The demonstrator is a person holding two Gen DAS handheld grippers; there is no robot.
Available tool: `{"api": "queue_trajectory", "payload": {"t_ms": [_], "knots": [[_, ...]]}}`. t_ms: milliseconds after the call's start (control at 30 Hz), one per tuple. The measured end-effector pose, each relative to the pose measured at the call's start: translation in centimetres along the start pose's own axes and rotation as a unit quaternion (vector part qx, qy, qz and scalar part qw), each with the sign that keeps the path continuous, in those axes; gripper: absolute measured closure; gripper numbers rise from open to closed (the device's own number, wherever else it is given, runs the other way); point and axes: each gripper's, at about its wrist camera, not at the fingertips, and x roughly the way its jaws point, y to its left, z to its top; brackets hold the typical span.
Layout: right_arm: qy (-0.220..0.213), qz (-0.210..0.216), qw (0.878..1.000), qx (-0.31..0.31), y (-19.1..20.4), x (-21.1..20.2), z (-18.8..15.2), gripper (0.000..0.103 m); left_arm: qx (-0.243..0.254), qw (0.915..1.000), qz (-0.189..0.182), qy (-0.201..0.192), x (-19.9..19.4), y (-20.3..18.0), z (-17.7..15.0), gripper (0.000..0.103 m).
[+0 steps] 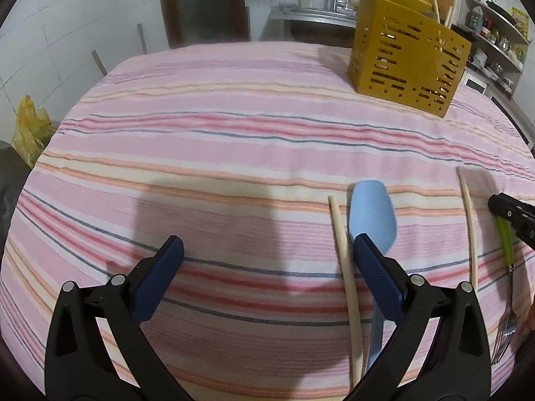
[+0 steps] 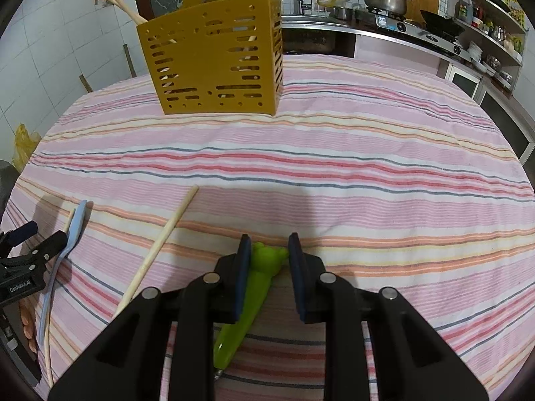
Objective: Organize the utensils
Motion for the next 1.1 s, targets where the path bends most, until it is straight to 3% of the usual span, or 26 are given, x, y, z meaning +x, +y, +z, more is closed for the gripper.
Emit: {"api": "queue_trajectory", "payload": {"t_ms": [433, 667, 933, 1100], "knots": [[-0.005, -0.013, 1.000, 0.001, 0.2, 0.0, -0.1, 0.079, 0.011, 0.9997, -0.007, 0.020, 1.1, -2.0, 0.9, 0.006], [-0.005, -0.014, 1.000, 0.005, 0.2, 0.1, -0.1, 0.079, -0.003, 0.9996, -0.010, 0.028, 1.5, -2.8, 2.0, 0.019], [-0.009, -0.020, 1.000, 0.006, 0.5, -0.2, 0.2, 0.080, -0.027, 0.9982, -0.031, 0.044, 2.1, -2.0, 3.8, 0.051], [-0.022, -0.014, 1.000, 0.013, 0.4, -0.9, 0.3, 0.080, -0.045, 0.9968, -0.044, 0.051, 2.3, -0.9, 4.5, 0.084]]}}
